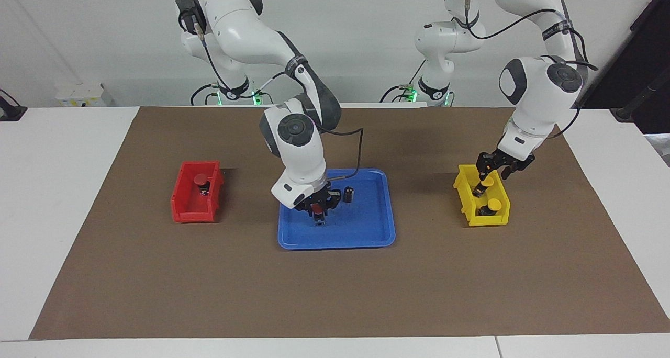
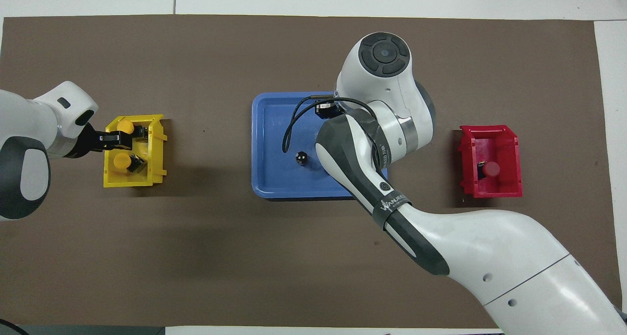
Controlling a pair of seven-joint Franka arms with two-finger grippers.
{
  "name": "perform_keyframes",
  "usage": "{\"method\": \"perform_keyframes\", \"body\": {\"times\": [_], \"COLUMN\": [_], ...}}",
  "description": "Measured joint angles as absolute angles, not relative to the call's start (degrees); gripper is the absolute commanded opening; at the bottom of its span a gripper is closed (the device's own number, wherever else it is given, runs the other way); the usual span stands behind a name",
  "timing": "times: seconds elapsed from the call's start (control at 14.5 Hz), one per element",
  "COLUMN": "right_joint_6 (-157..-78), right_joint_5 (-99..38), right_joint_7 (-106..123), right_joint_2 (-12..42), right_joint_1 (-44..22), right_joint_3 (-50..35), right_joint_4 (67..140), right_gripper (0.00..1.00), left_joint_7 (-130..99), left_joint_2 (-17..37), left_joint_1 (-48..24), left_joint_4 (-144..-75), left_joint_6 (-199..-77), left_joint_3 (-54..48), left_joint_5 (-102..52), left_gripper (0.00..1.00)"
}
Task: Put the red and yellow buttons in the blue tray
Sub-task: 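Place the red button in the tray while the left gripper reaches yellow bin, then return the right gripper to the red bin while the left gripper grasps yellow button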
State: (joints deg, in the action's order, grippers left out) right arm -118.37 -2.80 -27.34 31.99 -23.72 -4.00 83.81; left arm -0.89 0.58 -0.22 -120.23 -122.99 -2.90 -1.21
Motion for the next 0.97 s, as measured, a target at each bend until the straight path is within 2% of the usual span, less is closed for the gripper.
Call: {"method": "perform_keyframes", "body": {"times": [0.07,0.21,0.35,0.69,0.97], "right_joint_6": [-118.5,-118.8,-119.6,-117.7,-108.3], "right_joint_5": [-2.8,-2.8,-2.8,-2.1,0.7], "right_joint_7": [-27.8,-28.1,-28.1,-28.1,-23.9], "right_joint_2": [32.1,32.1,32.1,31.3,24.9], "right_joint_1": [-24.1,-24.5,-24.5,-24.1,-18.1], "right_joint_3": [-4.0,-4.0,-3.9,-3.3,-2.8], "right_joint_4": [84.1,84.3,84.6,82.5,80.8], "right_gripper": [0.26,0.63,0.77,0.78,0.78], "left_joint_7": [-0.7,-0.1,0.1,0.1,0.1], "left_joint_2": [0.9,1.1,1.1,1.1,1.1], "left_joint_1": [0.0,0.5,0.6,0.6,0.6], "left_joint_4": [-120.3,-121.0,-122.9,-125.8,-126.1], "left_joint_6": [-123.0,-123.2,-124.8,-126.9,-127.9], "left_joint_3": [-2.8,-2.8,-2.8,-2.8,-2.8], "left_joint_5": [-1.2,-1.2,-1.2,-1.2,-1.2], "left_gripper": [0.68,0.68,0.68,0.68,0.68]}}
